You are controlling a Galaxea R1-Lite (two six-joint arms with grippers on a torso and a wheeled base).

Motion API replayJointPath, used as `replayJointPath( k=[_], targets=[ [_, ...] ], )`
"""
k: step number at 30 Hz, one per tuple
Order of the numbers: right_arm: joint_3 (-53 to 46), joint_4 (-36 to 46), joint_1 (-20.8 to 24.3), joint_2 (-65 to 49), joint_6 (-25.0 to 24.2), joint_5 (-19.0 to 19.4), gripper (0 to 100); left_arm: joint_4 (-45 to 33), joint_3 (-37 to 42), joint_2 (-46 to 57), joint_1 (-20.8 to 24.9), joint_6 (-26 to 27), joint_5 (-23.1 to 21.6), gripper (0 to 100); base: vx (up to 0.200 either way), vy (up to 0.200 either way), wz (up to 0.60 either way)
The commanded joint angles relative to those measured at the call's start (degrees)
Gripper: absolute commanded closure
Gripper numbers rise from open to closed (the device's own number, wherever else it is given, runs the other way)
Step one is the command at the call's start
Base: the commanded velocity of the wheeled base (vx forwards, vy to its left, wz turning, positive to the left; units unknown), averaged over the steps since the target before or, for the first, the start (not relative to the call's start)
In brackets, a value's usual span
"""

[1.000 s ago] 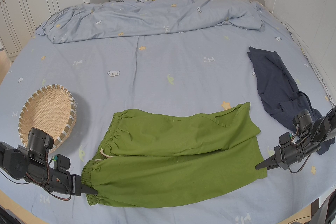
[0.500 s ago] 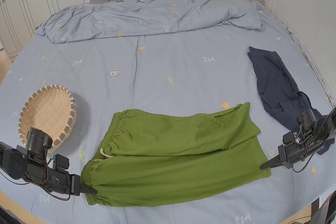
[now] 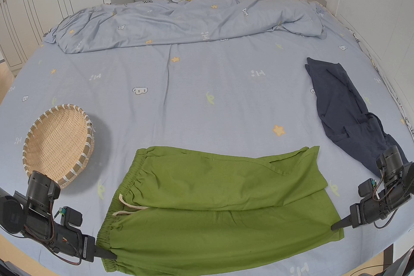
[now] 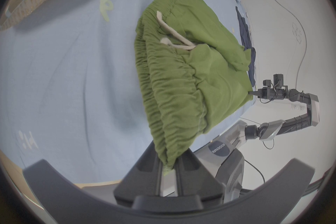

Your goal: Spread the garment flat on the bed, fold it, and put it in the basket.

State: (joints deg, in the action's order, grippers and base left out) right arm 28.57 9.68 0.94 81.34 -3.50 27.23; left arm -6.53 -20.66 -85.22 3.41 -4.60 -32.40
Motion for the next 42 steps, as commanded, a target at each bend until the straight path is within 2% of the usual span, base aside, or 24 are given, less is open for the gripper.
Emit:
replayJointPath(
  k=[1,2,5,14,19,20,22,23,31,35,36,37,40,41,42],
  targets=[
    [-5.99,-4.41,-0.76,-2.85,0.07,-0.25,100,-0.32,3.44,1.55,0.45,1.7,-0.03,100,0.0,0.0,0.0],
    [-8.8,-7.31,-0.5,-2.32,0.07,-0.25,100,-0.06,4.32,1.55,0.45,1.78,-0.03,100,0.0,0.0,0.0],
    [-11.08,-8.8,-0.59,-2.23,0.07,-0.25,100,0.12,5.11,1.03,0.37,1.78,-0.12,100,0.0,0.0,0.0],
    [-12.84,-9.33,-0.59,-1.79,-0.02,-0.16,100,0.38,4.93,-0.73,0.54,1.87,-0.2,100,0.0,0.0,0.0],
    [-13.46,-10.73,-0.59,0.49,-0.02,-0.16,100,4.42,4.84,-4.86,0.54,1.87,-0.12,100,0.0,0.0,0.0],
    [-13.81,-11.53,-0.59,0.75,-0.02,-0.16,0,5.04,4.93,-5.48,0.54,1.96,-0.12,100,0.0,0.0,0.0],
    [-14.34,-13.02,-0.59,1.28,-0.1,-0.25,0,5.74,4.93,-6.18,0.54,1.96,-0.03,100,0.0,0.0,0.0],
    [-14.6,-13.63,-0.59,1.55,-0.1,-0.25,0,5.74,4.93,-6.18,0.45,1.96,-0.12,0,0.0,0.0,0.0],
    [-14.78,-14.25,-1.03,1.98,-0.19,-0.16,0,6.27,5.37,-3.28,0.28,1.96,-0.2,0,0.0,0.0,0.0],
    [-14.51,-14.25,-1.2,0.84,-0.46,-0.16,0,6.27,7.04,2.96,-1.13,1.96,-0.12,0,0.0,0.0,0.0],
    [-13.19,-14.25,-1.47,-2.15,-0.72,-0.08,0,6.09,7.13,8.32,-3.33,1.87,-0.2,0,0.0,0.0,0.0],
    [-13.19,-14.25,-1.47,-2.23,-0.72,-0.08,0,6.09,7.13,8.32,-3.41,1.78,-0.2,0,0.0,0.0,0.0],
    [-4.4,-13.81,-3.4,-4.78,-0.81,-0.08,0,6.01,3.17,14.3,-6.23,1.17,-0.12,0,0.0,0.0,0.0],
    [-4.4,-13.81,-3.4,-4.78,-0.81,-0.08,0,6.01,3.17,14.3,-6.23,1.17,-0.12,0,0.0,0.0,0.0],
    [0.78,-13.9,-3.93,-4.43,-0.37,-0.08,0,5.92,-0.08,14.38,-6.31,1.17,0.15,0,0.0,0.0,0.0]
  ],
)
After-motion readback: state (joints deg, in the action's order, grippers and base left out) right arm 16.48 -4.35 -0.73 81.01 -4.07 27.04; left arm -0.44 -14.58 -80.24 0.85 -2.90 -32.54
